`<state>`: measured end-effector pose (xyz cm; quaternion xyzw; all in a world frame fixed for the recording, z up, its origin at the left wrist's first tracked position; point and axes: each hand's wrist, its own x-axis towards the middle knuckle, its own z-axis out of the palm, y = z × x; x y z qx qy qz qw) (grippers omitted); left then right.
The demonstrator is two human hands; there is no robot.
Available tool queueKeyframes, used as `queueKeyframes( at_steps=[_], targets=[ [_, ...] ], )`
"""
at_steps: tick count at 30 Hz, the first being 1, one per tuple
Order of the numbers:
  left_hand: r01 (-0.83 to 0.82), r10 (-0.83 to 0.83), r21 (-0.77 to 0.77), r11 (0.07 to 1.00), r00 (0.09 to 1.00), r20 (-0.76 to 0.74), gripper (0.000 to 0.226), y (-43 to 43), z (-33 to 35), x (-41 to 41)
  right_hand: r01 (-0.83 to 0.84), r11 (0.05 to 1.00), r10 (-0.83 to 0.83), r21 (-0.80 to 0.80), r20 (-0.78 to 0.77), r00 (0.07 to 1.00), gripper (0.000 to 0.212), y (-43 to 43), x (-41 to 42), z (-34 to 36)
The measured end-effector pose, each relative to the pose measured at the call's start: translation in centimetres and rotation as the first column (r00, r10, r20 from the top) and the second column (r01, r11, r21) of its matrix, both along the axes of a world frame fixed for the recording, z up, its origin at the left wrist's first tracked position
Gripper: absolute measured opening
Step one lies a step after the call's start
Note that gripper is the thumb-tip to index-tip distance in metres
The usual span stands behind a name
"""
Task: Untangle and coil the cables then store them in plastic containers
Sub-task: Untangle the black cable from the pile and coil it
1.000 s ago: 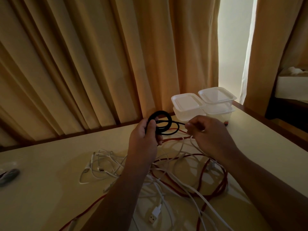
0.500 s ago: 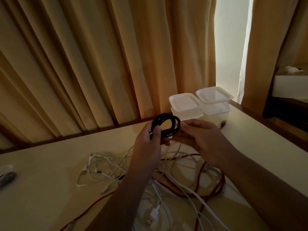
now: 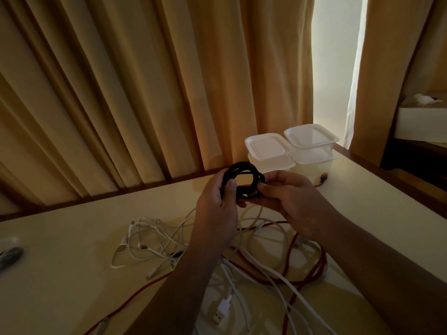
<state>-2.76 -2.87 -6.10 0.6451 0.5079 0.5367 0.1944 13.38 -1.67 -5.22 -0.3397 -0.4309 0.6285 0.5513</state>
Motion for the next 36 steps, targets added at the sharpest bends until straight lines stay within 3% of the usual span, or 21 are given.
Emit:
queueKeyframes(
  at_steps=[7, 10, 12, 15, 17, 20, 21, 23, 25, 27, 30, 33, 36],
  targets=[
    [-0.007, 0.009, 0.019, 1.0, 0.995, -0.103, 0.025, -0.3, 0.1, 0.4, 0.004, 0.999, -0.003, 0.042, -0.019, 1.0, 0.016, 0.0, -0.1, -0.3],
    [0.009, -0.01, -0.017, 1.0, 0.998, -0.063, 0.022, -0.1, 0.1, 0.2, -0.016, 0.999, 0.017, 0.043, -0.028, 0.999, 0.016, 0.1, -0.2, -0.4],
    [0.094, -0.084, -0.102, 0.99, 0.991, 0.103, 0.023, -0.1, 0.3, 0.1, -0.027, 0.999, 0.029, 0.028, -0.067, 0.997, 0.019, 0.2, 0.0, -0.3],
    [0.332, -0.211, -0.224, 0.916, 0.875, 0.436, 0.026, -0.5, 0.8, 0.2, -0.076, 0.997, 0.071, -0.024, -0.166, 0.984, 0.028, 0.3, 0.4, -0.2],
    [0.333, -0.219, -0.221, 0.917, 0.88, 0.421, 0.027, -0.5, 0.6, 0.2, -0.132, 0.989, 0.116, -0.06, -0.208, 0.971, 0.036, 0.3, 0.4, 0.0],
    [0.217, -0.161, -0.188, 0.958, 0.949, 0.271, 0.027, -0.1, 0.2, 0.3, -0.21, 0.976, 0.184, -0.066, -0.272, 0.944, 0.048, 0.1, 0.7, 0.3],
    [0.187, -0.141, -0.185, 0.965, 0.961, 0.237, 0.027, 0.0, 0.1, 0.4, -0.214, 0.976, 0.203, -0.025, -0.225, 0.953, 0.051, 0.0, 0.8, 0.5],
    [0.161, -0.118, -0.187, 0.969, 0.968, 0.222, 0.027, 0.1, 0.1, 0.6, -0.164, 0.98, 0.163, 0.115, 0.022, 0.986, 0.061, -0.4, 0.8, 0.6],
    [0.158, -0.115, -0.184, 0.97, 0.968, 0.222, 0.027, -0.2, 0.3, 0.6, -0.155, 0.972, 0.143, 0.175, 0.081, 0.986, 0.072, -0.7, 0.5, 0.4],
    [0.164, -0.126, -0.176, 0.971, 0.97, 0.207, 0.028, -0.5, 0.6, 0.7, -0.097, 0.957, 0.043, 0.274, 0.199, 0.979, 0.051, -0.9, 0.0, 0.3],
    [0.159, -0.133, -0.16, 0.974, 0.978, 0.163, 0.028, -0.6, 0.8, 0.8, 0.085, 0.921, -0.248, 0.381, 0.403, 0.881, 0.015, -1.0, -0.4, 0.2],
    [0.109, -0.091, -0.146, 0.983, 0.988, 0.126, 0.028, -0.3, 0.7, 0.7, 0.197, 0.892, -0.38, 0.406, 0.438, 0.815, 0.021, -1.2, -0.5, 0.3],
    [0.048, -0.037, -0.126, 0.991, 0.995, 0.09, 0.026, -0.1, 0.7, 0.4, 0.299, 0.863, -0.443, 0.408, 0.325, 0.835, 0.017, -1.2, -0.3, 0.2]
  ],
)
